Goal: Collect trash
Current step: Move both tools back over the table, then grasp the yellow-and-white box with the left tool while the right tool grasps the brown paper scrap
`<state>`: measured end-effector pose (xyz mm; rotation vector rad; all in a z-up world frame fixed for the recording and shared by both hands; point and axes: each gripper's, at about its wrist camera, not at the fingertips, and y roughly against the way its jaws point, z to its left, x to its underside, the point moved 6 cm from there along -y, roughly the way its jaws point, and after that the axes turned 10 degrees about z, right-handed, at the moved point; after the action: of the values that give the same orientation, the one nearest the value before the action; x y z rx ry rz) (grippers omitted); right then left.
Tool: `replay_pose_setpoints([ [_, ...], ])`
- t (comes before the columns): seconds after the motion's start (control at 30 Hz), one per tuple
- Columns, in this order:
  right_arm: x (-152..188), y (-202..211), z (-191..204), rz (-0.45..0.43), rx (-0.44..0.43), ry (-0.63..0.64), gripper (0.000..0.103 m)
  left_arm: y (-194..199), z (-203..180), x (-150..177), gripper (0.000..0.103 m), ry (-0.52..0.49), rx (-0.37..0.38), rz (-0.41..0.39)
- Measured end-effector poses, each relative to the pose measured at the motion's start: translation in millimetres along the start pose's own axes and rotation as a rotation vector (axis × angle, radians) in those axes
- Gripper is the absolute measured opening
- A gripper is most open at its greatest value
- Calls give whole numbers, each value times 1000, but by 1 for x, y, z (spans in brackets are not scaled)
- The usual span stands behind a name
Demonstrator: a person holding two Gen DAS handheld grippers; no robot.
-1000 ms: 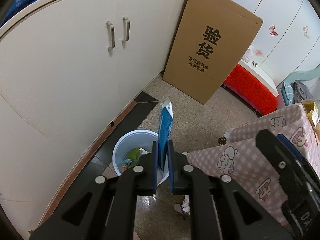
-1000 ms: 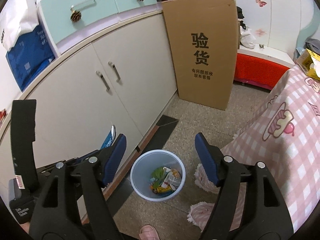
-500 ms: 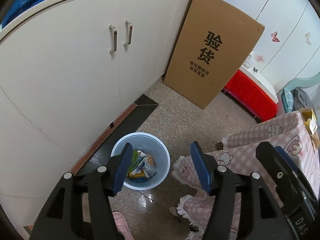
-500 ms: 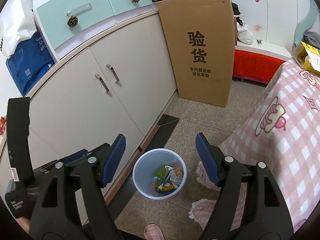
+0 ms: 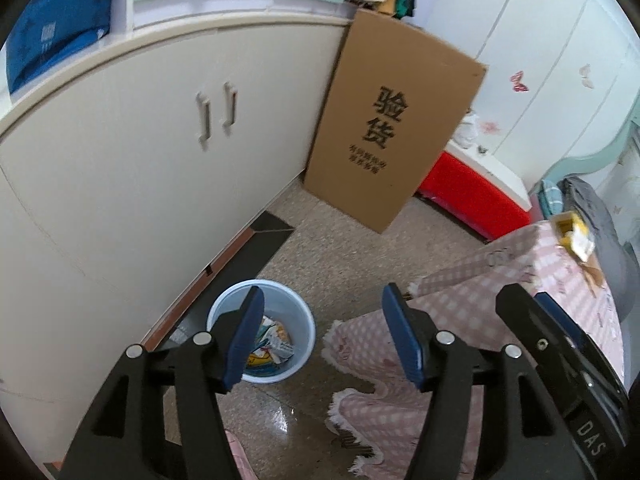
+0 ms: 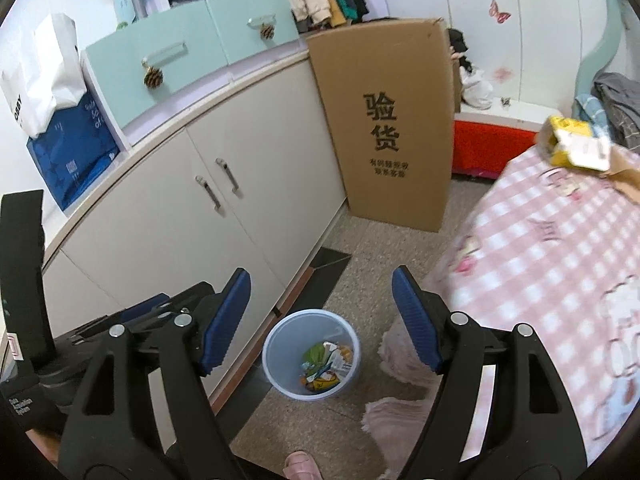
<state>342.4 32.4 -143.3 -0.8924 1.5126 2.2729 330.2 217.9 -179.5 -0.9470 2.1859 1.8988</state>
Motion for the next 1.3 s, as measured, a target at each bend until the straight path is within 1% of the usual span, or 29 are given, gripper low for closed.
replay_pose_setpoints([
  [0.17, -5, 39, -44, -37, 46, -22, 73, 18, -41, 3, 62, -60, 29, -36],
  [0.3, -7, 66, -87, -54, 98, -48, 73, 25, -90, 5, 63, -136, 61, -50],
  [0.4, -9, 87, -127, -65, 150, -82, 73, 26, -138, 8, 63, -213, 94, -50],
  [0.47, -11, 99, -157, -66, 178, -114, 73, 26, -163, 8, 64, -257, 122, -52],
  [0.57, -14, 114, -200, -77, 212, -187, 73, 21, -204, 5, 66, -320, 158, -39],
  [0.63, -18, 119, -224, -76, 236, -215, 72, 20, -223, 0, 68, -336, 176, -46],
  [0.7, -22, 118, -247, -59, 253, -241, 72, 16, -246, -6, 71, -364, 186, -61],
  [0.73, -25, 115, -263, -46, 263, -265, 72, 14, -255, -8, 71, -374, 184, -64],
  [0.83, -31, 105, -291, -20, 273, -300, 72, 2, -287, -15, 72, -416, 192, -74],
  [0.87, -32, 100, -299, -16, 272, -309, 72, -1, -292, -18, 73, -423, 195, -77],
  [1.0, -42, 73, -314, 17, 262, -301, 72, -27, -326, -29, 73, -449, 198, -68],
  [1.07, -47, 62, -318, 26, 268, -289, 72, -40, -336, -34, 73, -460, 195, -68],
  [1.23, -64, 45, -328, 21, 291, -242, 72, -68, -350, -49, 73, -460, 190, -59],
  [1.3, -70, 38, -330, 24, 285, -225, 72, -76, -353, -54, 73, -455, 207, -46],
])
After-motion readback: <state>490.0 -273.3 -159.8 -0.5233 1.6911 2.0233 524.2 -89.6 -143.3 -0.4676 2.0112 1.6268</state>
